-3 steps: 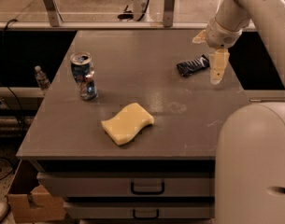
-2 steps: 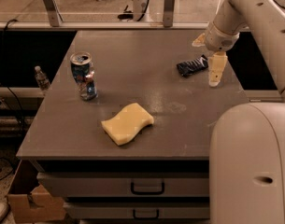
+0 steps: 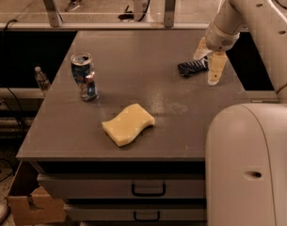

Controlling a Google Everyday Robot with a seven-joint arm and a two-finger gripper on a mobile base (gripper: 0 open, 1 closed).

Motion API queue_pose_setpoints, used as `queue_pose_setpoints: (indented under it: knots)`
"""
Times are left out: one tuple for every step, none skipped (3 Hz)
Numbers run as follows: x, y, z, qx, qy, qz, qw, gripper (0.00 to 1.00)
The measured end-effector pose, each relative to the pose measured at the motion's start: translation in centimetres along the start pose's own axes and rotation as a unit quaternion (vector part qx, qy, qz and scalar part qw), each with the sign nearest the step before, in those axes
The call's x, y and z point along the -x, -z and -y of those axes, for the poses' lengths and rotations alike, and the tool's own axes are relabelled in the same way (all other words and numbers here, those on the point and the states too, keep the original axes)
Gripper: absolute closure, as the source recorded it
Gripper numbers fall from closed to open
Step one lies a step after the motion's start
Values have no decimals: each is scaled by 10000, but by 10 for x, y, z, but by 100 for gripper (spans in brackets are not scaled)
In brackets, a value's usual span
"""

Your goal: Move rxbar blueberry near sponge

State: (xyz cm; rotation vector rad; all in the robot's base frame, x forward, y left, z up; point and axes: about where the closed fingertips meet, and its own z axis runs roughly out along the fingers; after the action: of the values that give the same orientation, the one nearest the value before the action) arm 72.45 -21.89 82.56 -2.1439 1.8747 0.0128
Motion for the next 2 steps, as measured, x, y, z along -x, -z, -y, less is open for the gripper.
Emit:
queue_pose_setpoints:
  knots:
    - [1,5,1,-1,0,0,10000,64]
    - [2,10,2,-1,0,0,10000,87]
